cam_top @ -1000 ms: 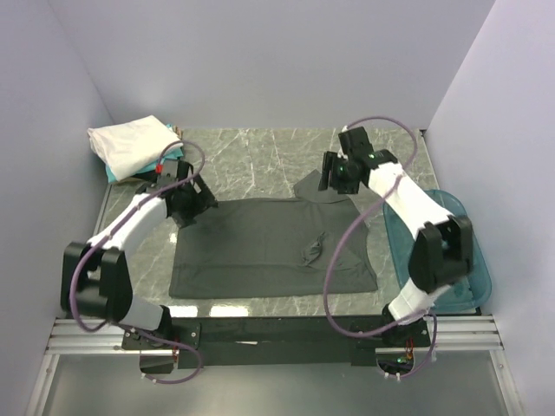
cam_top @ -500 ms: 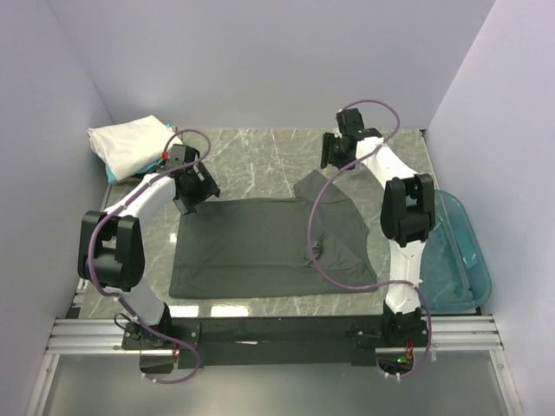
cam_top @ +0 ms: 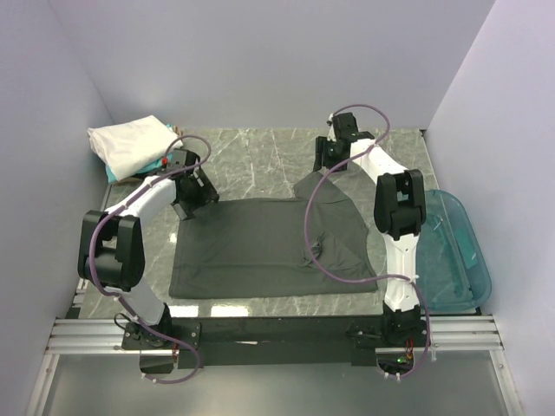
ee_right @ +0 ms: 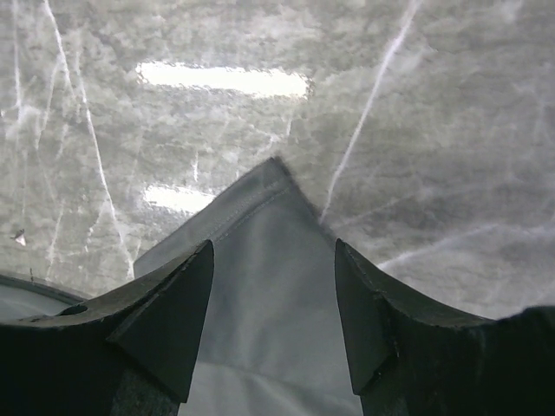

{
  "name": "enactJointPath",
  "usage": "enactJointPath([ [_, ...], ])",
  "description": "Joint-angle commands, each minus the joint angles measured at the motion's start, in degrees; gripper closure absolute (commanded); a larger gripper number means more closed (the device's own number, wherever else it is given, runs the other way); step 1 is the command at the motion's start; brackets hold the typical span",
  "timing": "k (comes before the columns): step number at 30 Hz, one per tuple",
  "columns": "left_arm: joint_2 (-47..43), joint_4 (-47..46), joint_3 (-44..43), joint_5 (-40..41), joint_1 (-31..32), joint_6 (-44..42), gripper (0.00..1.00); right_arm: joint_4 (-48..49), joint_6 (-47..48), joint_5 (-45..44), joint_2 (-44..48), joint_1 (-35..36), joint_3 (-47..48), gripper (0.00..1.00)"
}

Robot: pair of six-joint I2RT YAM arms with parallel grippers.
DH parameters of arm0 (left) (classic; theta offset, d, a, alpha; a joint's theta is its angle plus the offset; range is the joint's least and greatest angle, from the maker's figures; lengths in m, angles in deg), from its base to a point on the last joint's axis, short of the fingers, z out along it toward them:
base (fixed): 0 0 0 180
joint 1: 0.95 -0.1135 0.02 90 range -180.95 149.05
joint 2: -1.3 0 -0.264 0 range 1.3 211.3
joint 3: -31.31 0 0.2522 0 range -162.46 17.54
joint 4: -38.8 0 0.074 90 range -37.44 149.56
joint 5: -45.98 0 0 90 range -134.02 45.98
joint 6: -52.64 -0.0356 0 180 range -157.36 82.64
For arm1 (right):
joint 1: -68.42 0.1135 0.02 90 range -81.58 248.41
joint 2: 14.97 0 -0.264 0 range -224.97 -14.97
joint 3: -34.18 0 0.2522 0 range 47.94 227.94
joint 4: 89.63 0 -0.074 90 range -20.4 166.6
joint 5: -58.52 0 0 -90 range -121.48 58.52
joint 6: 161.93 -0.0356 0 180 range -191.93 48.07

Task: Fold and stack the t-shirts
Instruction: Fold the tshirt

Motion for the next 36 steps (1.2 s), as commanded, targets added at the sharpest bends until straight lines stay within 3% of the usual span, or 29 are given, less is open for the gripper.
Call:
enactJointPath([
  [1,-2.8,0.5,1.0,1.3,-0.1,0.5,0.15,2.6,0.9,1.8,-1.2,0.6,3.1,0.36],
  [27,-6.6,1.8,3.2,2.0,-0.1,-0.3,0.16,-2.4,0.4,-1.6,-9.8,2.6,12.8,0.36],
  [36,-6.6,1.0,3.8,2.0,-0.2,-0.5,0.16,-5.8,-0.6,-4.8,-9.9,3.0,12.0,0.42],
])
